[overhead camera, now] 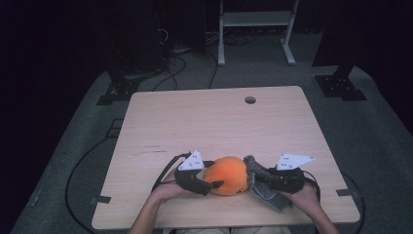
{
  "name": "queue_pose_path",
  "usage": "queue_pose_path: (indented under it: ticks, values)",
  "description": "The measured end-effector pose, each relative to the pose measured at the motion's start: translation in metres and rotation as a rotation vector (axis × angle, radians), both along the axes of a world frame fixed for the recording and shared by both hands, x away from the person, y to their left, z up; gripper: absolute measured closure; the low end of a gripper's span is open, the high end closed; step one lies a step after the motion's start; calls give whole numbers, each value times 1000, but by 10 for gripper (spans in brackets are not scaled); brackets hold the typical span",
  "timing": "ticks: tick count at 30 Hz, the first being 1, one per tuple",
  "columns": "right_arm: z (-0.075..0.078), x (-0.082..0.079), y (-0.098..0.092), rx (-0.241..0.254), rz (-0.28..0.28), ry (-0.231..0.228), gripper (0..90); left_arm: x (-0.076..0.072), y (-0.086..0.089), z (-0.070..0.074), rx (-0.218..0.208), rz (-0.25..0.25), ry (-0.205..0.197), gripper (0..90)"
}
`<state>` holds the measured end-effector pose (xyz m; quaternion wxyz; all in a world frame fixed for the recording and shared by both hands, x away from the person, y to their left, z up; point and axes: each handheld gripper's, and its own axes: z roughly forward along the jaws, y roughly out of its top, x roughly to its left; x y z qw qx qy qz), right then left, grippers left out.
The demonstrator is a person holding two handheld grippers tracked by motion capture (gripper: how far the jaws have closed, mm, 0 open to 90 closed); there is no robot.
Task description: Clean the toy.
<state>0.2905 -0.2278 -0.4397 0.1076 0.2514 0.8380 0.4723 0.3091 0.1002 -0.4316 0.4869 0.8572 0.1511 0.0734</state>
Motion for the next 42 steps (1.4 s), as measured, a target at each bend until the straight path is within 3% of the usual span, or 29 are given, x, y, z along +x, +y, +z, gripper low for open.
queue_pose_path:
  ticks: [2,4,7,9,11,15,16,18,20,21,22,23,25,29,30,31,32,33,34,36,38,42]
  values:
    - [2,-2,-4,-6,-2,-6,738,-1,-2,1,4,-6,-2,258]
    - [10,-4,-2,44,7,-29,738,-2,-3,1,11,-16,-7,258]
    - [23,-3,8,89,31,-62,738,-4,-6,2,21,-34,-15,258]
    - [25,-1,17,81,49,-60,738,-5,-7,3,23,-39,-17,255]
    - [20,-2,25,48,57,-61,738,-4,-6,7,21,-44,0,211]
    - [21,-11,24,24,73,-76,738,-1,-2,17,-48,-43,59,147]
    - [20,-13,23,20,76,-76,738,0,-2,17,-41,-32,73,132]
    - [19,-16,22,16,85,-78,737,3,-6,11,20,-6,106,84]
    - [19,-16,22,14,89,-74,736,5,-8,5,18,-16,167,72]
    - [19,-16,22,12,90,-73,736,6,-10,3,26,-24,173,73]
    - [19,-16,22,11,91,-70,737,6,-10,2,28,-34,179,93]
    - [19,-15,21,13,90,-66,737,6,-10,3,36,-37,178,168]
    - [20,-15,20,24,84,-60,738,4,-11,7,39,-41,139,286]
    - [26,-15,19,28,50,-97,739,-1,-15,15,-6,-29,-83,357]
    - [28,-14,19,38,40,-103,739,0,-17,15,-13,-13,-118,356]
    - [29,-11,21,43,29,-115,739,1,-18,14,-3,-5,-127,343]
    - [29,-10,23,35,21,-117,739,3,-19,9,35,1,-131,330]
    - [26,-6,26,19,22,-113,739,5,-18,6,52,3,-116,290]
    - [24,-4,29,15,25,-102,740,7,-15,1,32,-4,-75,258]
    - [16,-2,32,23,35,-94,740,8,-8,-3,19,-1,-56,226]
    - [13,-1,30,35,35,-85,741,7,-5,-5,15,-5,-49,226]
    - [3,0,17,13,11,-59,741,3,-7,-5,31,-21,-68,226]
